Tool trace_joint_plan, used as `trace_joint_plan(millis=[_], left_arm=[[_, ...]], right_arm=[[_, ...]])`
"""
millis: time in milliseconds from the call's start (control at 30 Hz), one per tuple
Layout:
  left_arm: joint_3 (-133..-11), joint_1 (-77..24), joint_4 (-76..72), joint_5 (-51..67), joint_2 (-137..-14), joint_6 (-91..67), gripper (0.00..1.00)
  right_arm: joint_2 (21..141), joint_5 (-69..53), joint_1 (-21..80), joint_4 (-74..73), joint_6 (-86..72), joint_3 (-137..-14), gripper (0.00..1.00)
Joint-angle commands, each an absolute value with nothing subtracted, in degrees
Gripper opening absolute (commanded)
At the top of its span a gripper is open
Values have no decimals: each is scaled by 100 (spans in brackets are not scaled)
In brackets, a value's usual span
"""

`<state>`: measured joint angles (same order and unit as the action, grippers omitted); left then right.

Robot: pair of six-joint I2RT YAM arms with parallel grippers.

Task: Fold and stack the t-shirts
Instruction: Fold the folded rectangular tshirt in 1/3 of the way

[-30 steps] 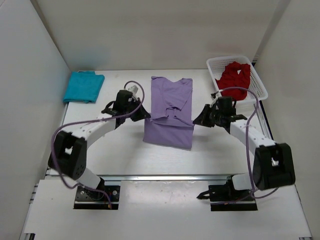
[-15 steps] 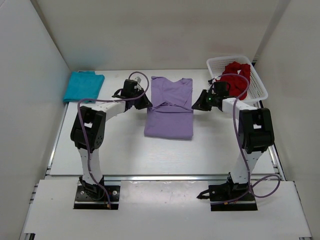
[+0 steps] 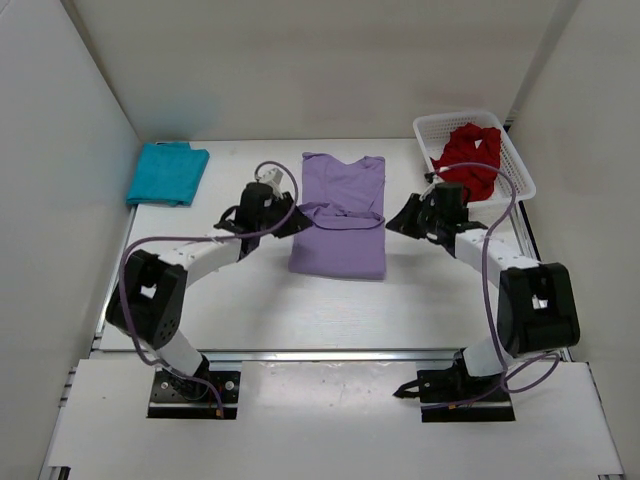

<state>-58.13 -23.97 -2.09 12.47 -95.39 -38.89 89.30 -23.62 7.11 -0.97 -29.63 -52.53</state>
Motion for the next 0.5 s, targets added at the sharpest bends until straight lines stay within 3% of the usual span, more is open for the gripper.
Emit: trace_joint_plan(millis=[0,267,467], left_arm=[[-4898,-2882,-1045,1204,-9167,-4174,35],[-4405,-2681,-1002,1511,-10072,-4087,29],[-3211,-3041,-1010,1249,-9065,-3972,28]], right_arm=[[8613,-2496,1141,738,-3278,-4546,2],[9114,-2267,1503,633,-3085,-3991,0],[8272,-2013,1783,677,-3278,-2762,0]])
